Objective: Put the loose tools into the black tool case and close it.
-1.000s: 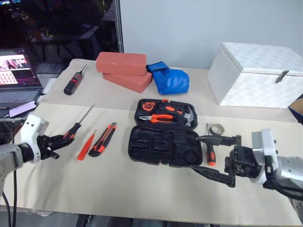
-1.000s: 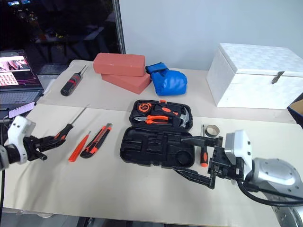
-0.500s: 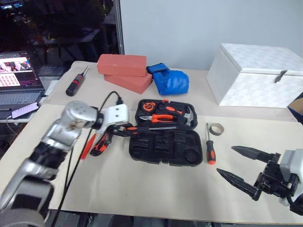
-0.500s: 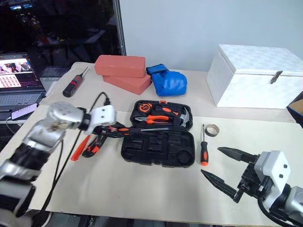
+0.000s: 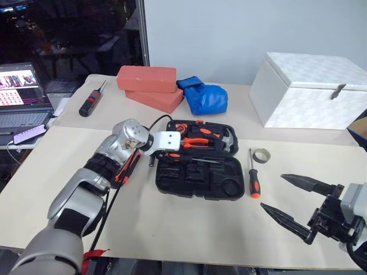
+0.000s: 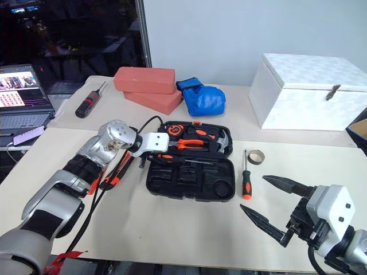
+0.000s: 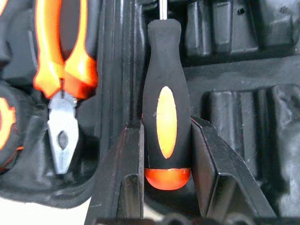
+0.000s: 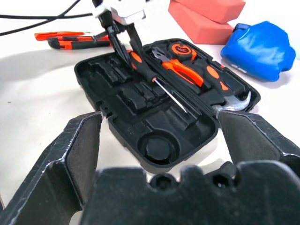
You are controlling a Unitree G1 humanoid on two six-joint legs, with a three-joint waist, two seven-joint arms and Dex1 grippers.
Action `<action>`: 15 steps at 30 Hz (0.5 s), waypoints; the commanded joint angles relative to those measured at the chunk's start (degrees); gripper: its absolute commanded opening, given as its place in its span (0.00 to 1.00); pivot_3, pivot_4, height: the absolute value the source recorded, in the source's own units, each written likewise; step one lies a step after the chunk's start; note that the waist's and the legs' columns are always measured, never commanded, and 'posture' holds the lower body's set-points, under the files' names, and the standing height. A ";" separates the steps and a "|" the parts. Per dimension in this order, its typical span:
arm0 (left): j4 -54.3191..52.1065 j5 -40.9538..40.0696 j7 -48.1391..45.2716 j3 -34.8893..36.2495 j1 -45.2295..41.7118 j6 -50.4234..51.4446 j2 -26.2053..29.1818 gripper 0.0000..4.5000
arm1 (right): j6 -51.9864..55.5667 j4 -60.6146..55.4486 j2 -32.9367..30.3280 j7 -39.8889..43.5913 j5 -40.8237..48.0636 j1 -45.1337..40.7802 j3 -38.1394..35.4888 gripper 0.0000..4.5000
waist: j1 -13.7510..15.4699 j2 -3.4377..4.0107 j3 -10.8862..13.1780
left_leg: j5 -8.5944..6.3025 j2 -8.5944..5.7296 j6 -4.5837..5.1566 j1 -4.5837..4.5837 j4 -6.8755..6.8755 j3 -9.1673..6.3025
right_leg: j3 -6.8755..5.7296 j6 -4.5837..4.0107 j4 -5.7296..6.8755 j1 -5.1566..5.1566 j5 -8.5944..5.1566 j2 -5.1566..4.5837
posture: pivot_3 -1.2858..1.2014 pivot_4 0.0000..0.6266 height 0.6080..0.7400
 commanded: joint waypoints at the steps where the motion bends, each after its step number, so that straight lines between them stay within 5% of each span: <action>1: 3.60 3.01 0.85 0.50 -2.31 -2.71 0.13 0.19 | -0.05 -1.67 0.02 -1.42 1.04 0.30 -1.30 1.00 | 0.00 0.00 0.00 | 0.01 -0.01 0.01 0.00 0.00 -0.01 | 0.00 0.00 0.00 0.01 0.00 0.00 | 0.52 0.24 1.00; 2: 4.36 3.15 0.85 0.60 -2.58 -3.09 0.08 0.19 | -0.11 -1.63 0.06 -1.59 0.87 0.32 -1.04 1.00 | -0.03 0.00 0.00 | 0.01 -0.01 0.01 0.01 0.00 -0.01 | 0.00 0.00 0.00 0.02 0.00 0.00 | 0.52 0.24 1.00; 4: 5.18 2.28 0.60 1.93 -3.09 -3.62 -0.22 0.41 | -0.13 -1.61 0.01 -1.92 0.63 0.26 -0.45 1.00 | -0.11 0.00 0.00 | 0.01 -0.02 0.01 0.06 0.00 -0.01 | 0.00 0.00 0.01 0.06 0.00 0.00 | 0.52 0.24 1.00; 9: -2.13 -7.13 -4.50 10.66 -1.90 6.25 1.08 0.76 | -1.05 -1.25 0.50 -1.68 0.26 1.03 -0.22 1.00 | -0.12 -0.01 0.01 | 0.01 -0.02 0.01 0.02 0.00 -0.03 | 0.01 -0.01 0.05 0.03 0.00 0.00 | 0.52 0.24 1.00; 12: -10.11 -13.27 -5.89 15.81 0.98 16.94 1.91 0.73 | -1.55 -1.13 1.05 -1.82 -0.28 1.38 -0.06 1.00 | -0.22 0.01 0.00 | 0.02 0.00 0.02 -0.04 0.00 -0.04 | 0.00 -0.01 0.08 -0.04 -0.04 0.00 | 0.52 0.24 1.00; 15: -18.88 -18.37 0.36 21.05 6.70 27.79 -0.77 0.51 | -1.93 -0.82 1.95 -2.94 -1.26 0.89 0.90 1.00 | -0.14 0.04 -0.01 | -0.01 -0.01 0.07 -0.05 0.00 -0.06 | 0.00 0.08 0.13 -0.03 -0.19 0.00 | 0.52 0.24 1.00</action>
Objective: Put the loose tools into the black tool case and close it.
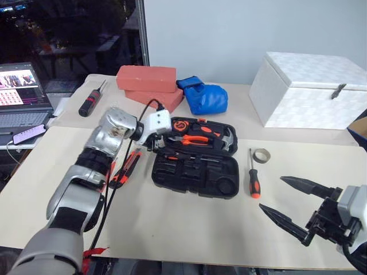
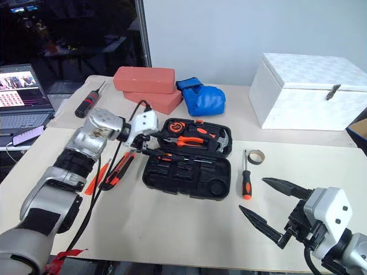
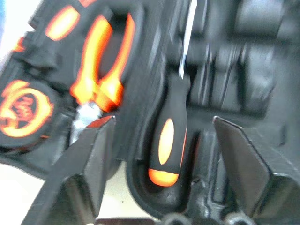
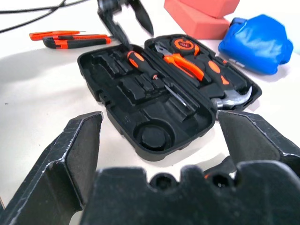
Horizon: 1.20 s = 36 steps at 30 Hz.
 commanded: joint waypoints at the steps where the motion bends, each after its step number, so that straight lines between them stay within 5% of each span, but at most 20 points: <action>1: -11.01 -6.69 8.70 6.63 6.27 12.01 -4.34 0.45 | -1.91 -0.35 1.10 -1.63 -1.44 -0.77 0.22 1.00 | 0.04 0.05 -0.03 | -0.01 -0.01 0.02 0.00 0.00 -0.01 | 0.00 0.02 -0.01 0.00 -0.01 0.00 | 0.52 0.24 1.00; 7: -20.25 -9.27 22.47 10.93 14.99 14.13 -13.19 0.02 | 2.84 -0.60 3.81 -15.27 -8.05 -6.64 4.09 1.00 | 0.40 0.01 -0.01 | -0.01 -0.08 0.03 0.02 0.03 -0.08 | 0.00 0.04 0.02 0.07 0.02 -0.02 | 0.52 0.24 1.00; 12: -33.16 -20.68 9.34 10.61 21.07 18.62 -8.10 0.02 | 26.99 -4.37 -0.81 -31.58 -15.03 -12.06 14.72 1.00 | -0.61 0.08 -0.05 | 0.02 -0.04 0.00 0.08 0.06 -0.09 | 0.03 -0.13 0.15 0.00 0.08 0.02 | 0.52 0.24 1.00; 17: -37.91 -23.91 0.76 7.95 22.01 19.27 0.09 0.29 | 44.58 3.14 -0.63 -33.39 -9.27 -27.30 20.54 1.00 | -0.97 0.19 -0.09 | 0.02 -0.06 0.01 0.24 0.02 -0.10 | 0.05 -0.26 0.20 0.09 0.06 0.03 | 0.52 0.24 1.00; 23: -44.94 -26.05 -0.76 5.43 23.25 21.10 5.22 0.75 | 55.91 14.87 4.44 -36.54 -10.17 -41.42 25.12 1.00 | -1.04 0.18 -0.07 | 0.03 -0.08 0.02 0.32 0.02 -0.21 | 0.03 -0.21 0.03 0.31 0.02 0.02 | 0.52 0.24 1.00; 27: -47.13 -26.79 1.74 5.97 23.83 21.30 5.39 0.76 | 56.52 24.08 7.14 -40.16 -14.93 -46.05 26.27 0.85 | -0.94 0.19 -0.07 | 0.04 -0.11 0.06 0.03 0.02 -0.23 | 0.03 -0.08 -0.06 0.15 -0.05 0.02 | 0.52 0.24 1.00; 32: -48.54 -27.87 4.10 6.94 25.56 22.13 6.63 0.76 | 58.27 25.09 7.90 -39.15 -15.17 -48.36 25.38 0.44 | -0.85 0.20 -0.08 | -0.06 -0.15 0.22 -0.14 -0.01 -0.24 | 0.04 0.40 0.00 -0.04 0.07 0.02 | 0.52 0.24 1.00; 36: -49.90 -26.98 7.11 8.81 28.53 18.79 6.13 0.76 | 55.80 21.89 4.33 -35.84 -15.02 -47.76 24.74 0.22 | -1.02 0.24 -0.05 | -0.06 -0.14 0.22 -0.13 -0.03 -0.25 | 0.03 0.40 0.02 -0.05 0.06 0.04 | 0.52 0.24 1.00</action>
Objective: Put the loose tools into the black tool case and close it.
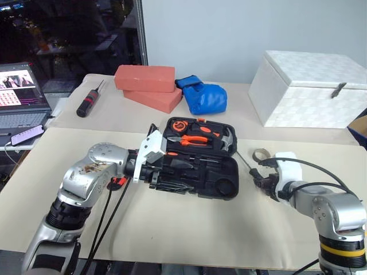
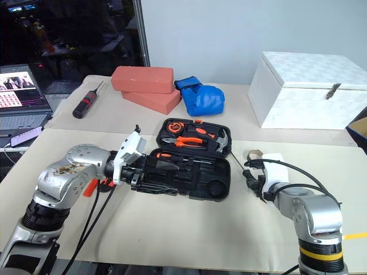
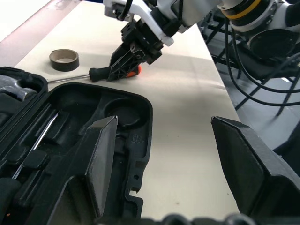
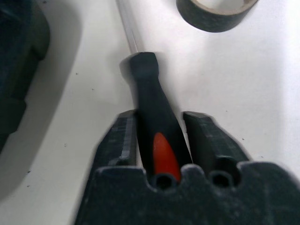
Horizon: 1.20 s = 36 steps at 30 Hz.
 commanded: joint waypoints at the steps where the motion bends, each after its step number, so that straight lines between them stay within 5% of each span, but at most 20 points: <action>1: -2.59 -0.35 3.16 3.23 1.91 -4.09 -0.68 0.76 | -3.25 -4.76 -4.08 3.23 -0.20 0.20 -2.62 0.22 | -0.10 0.03 0.02 | 0.00 -0.01 0.00 0.00 0.00 0.01 | 0.01 -0.01 0.00 0.00 0.00 -0.01 | 0.52 0.24 1.00; 7: -6.05 -6.67 3.48 11.28 9.18 -1.40 3.88 0.76 | -16.92 -11.73 -13.62 18.87 4.07 0.75 -5.73 0.22 | -0.69 0.06 0.08 | 0.00 0.01 0.00 0.05 0.01 0.03 | 0.03 -0.29 0.01 0.01 -0.15 0.00 | 0.52 0.24 1.00; 11: -10.79 -11.76 3.50 18.00 16.29 -0.61 7.54 0.76 | -25.40 -6.78 -17.73 27.26 1.24 -7.14 5.56 0.22 | -1.60 0.07 0.11 | 0.00 0.14 -0.01 0.18 0.01 0.08 | 0.02 -0.49 0.03 0.03 -0.17 0.07 | 0.52 0.24 1.00; 15: -14.13 -14.02 3.83 23.39 23.23 -0.25 11.10 0.76 | -39.18 6.17 -16.55 37.10 -8.98 -17.79 23.80 0.22 | -2.14 -0.01 0.20 | 0.00 0.17 -0.01 0.28 0.01 0.09 | 0.01 -0.61 0.02 0.02 -0.12 0.08 | 0.52 0.24 1.00; 19: -15.67 -14.94 4.85 26.19 26.38 -0.66 13.03 0.76 | -51.20 17.77 -15.54 44.74 -16.71 -22.33 32.95 0.22 | -1.15 0.01 0.25 | 0.00 0.15 -0.02 0.22 0.01 0.10 | -0.03 -0.62 0.00 -0.01 -0.14 0.03 | 0.52 0.24 1.00; 32: -19.72 -16.96 9.33 29.48 31.36 -0.76 14.73 0.76 | -55.20 34.94 -9.16 55.21 -25.75 -27.85 39.31 0.22 | -0.50 0.01 0.26 | -0.11 0.15 -0.01 0.12 -0.05 0.26 | -0.03 -0.50 0.08 -0.13 -0.32 -0.02 | 0.52 0.24 1.00; 34: -19.49 -16.93 9.35 29.49 31.51 -0.93 15.03 0.76 | -55.18 35.81 -8.29 56.85 -25.72 -28.02 39.01 0.44 | -0.58 0.00 0.26 | -0.11 0.17 -0.01 0.23 -0.04 0.26 | -0.03 -0.56 0.09 -0.05 -0.29 0.00 | 0.52 0.24 1.00; 36: -19.08 -16.76 9.37 29.57 31.63 -1.15 15.22 0.76 | -55.92 35.05 -7.62 56.30 -25.28 -27.46 37.25 0.57 | -0.52 0.00 0.26 | -0.10 0.18 -0.02 0.26 -0.04 0.27 | -0.03 -0.59 0.12 -0.05 -0.27 0.00 | 0.52 0.24 1.00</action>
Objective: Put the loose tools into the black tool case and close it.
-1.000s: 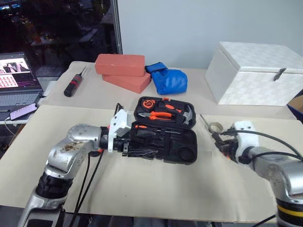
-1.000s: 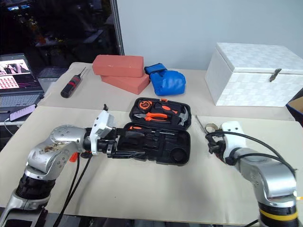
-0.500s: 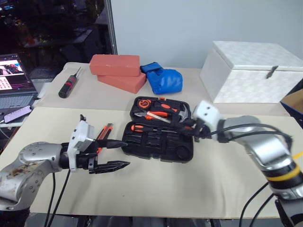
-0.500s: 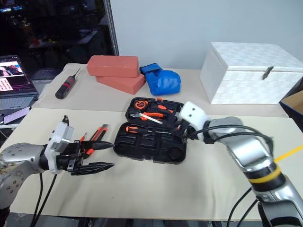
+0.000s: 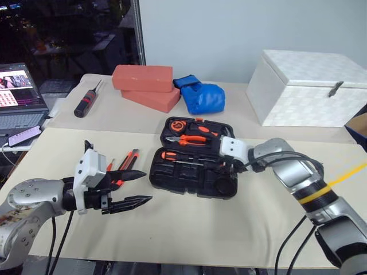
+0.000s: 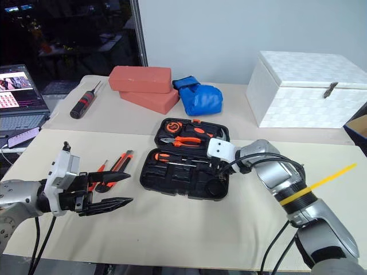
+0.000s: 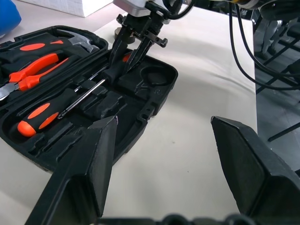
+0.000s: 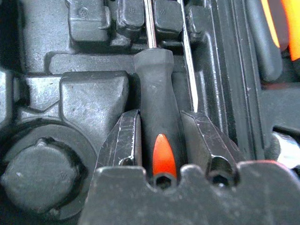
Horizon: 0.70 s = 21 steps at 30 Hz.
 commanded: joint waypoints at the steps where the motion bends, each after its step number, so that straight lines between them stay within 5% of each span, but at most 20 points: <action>1: -1.00 -0.81 0.29 1.51 0.20 -1.05 0.99 0.76 | -0.19 -1.05 0.97 0.60 0.71 1.17 -2.51 0.63 | -0.01 0.00 0.00 | 0.00 0.01 0.00 0.02 0.00 0.00 | -0.01 -0.01 0.02 0.01 0.00 0.01 | 0.52 0.24 1.00; 7: 0.63 -0.01 0.92 1.59 1.61 -1.75 0.35 0.76 | 1.54 -4.92 1.13 4.11 8.70 3.16 -11.46 0.69 | -0.36 0.00 0.00 | 0.00 0.05 0.00 0.02 0.00 0.05 | 0.01 -0.03 0.07 -0.05 0.00 0.04 | 0.52 0.24 1.00; 12: 1.85 1.32 1.28 1.02 2.65 -3.64 -0.15 0.76 | 4.99 -7.72 5.31 1.87 17.90 6.51 -19.98 0.38 | -0.21 0.01 0.01 | 0.00 0.07 0.00 -0.01 -0.02 0.02 | 0.00 -0.01 0.08 -0.06 0.00 0.06 | 0.52 0.24 1.00; 17: 2.24 2.13 1.35 1.45 3.71 -4.96 -0.13 0.76 | -4.01 -4.90 11.46 -10.31 8.84 10.24 -16.87 0.01 | -0.21 0.01 0.01 | 0.00 0.07 0.00 0.02 -0.01 0.03 | 0.01 -0.03 0.07 -0.04 0.00 0.06 | 0.52 0.24 1.00; 21: 2.48 2.72 1.38 1.92 4.93 -5.55 0.03 0.76 | -14.49 1.66 10.04 -10.71 -2.94 12.76 -6.62 0.01 | -0.24 0.06 -0.01 | 0.00 0.05 -0.01 -0.03 -0.01 0.07 | 0.01 -0.05 0.05 -0.11 0.00 0.02 | 0.52 0.24 1.00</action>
